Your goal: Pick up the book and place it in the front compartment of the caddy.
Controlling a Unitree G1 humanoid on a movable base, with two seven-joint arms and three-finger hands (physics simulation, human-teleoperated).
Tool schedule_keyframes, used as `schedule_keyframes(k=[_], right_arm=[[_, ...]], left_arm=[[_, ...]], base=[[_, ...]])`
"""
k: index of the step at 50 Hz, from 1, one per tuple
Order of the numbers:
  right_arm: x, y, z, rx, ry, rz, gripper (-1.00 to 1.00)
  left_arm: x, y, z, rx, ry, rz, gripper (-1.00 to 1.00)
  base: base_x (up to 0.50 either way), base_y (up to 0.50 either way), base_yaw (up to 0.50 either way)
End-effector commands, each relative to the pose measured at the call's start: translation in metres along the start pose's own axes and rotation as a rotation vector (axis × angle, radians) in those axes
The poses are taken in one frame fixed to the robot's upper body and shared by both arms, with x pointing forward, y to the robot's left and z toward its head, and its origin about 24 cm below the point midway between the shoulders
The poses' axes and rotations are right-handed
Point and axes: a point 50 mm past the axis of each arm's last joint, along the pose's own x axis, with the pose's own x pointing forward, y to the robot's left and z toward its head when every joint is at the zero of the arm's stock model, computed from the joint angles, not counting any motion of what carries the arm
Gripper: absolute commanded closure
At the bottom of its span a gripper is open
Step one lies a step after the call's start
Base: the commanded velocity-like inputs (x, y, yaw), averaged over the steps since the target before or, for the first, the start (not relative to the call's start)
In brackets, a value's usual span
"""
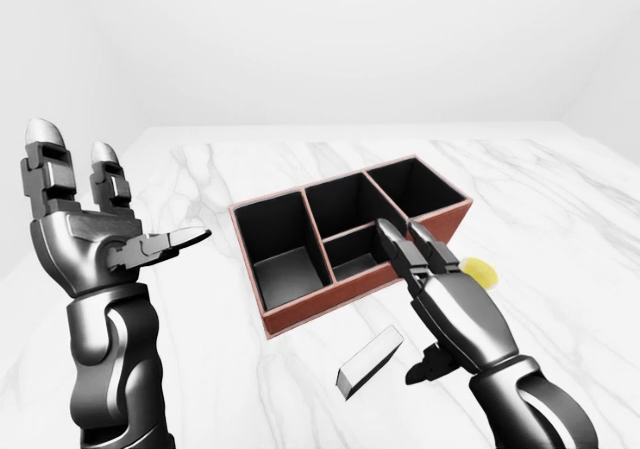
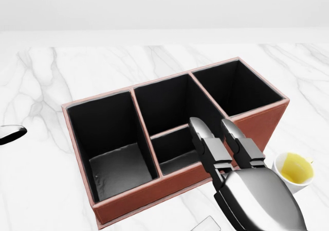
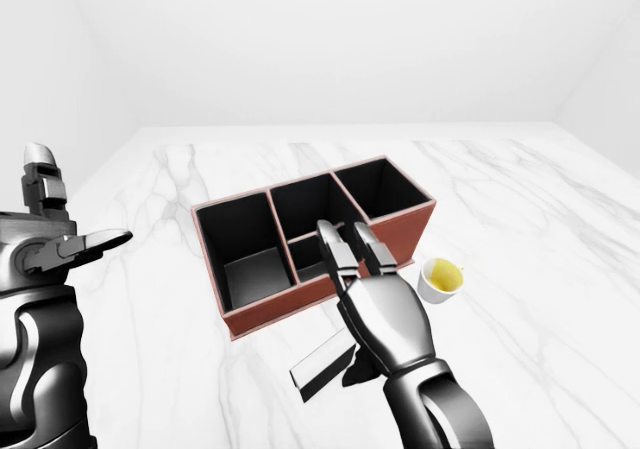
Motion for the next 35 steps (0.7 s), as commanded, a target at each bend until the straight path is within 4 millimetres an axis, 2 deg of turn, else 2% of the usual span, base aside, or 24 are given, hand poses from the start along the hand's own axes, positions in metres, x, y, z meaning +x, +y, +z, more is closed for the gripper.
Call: schedule_keyframes(k=[1, 25, 35], right_arm=[[0.014, 0.024, -0.012, 0.027, 0.017, 0.128, -1.00], [0.016, 0.051, -0.030, 0.050, 0.081, 0.266, -1.00], [0.018, 0.055, -0.037, 0.032, 0.116, 0.285, -1.00]], left_arm=[[0.000, 0.000, -0.021, 0.023, 0.079, 0.023, -1.00], [-0.002, -0.001, -0.026, 0.031, 0.100, 0.019, -1.00], [-0.001, 0.000, -0.026, 0.032, 0.101, 0.019, -1.00]], base=[[0.00, 0.00, 0.00], [0.00, 0.00, 0.00], [0.00, 0.00, 0.00]])
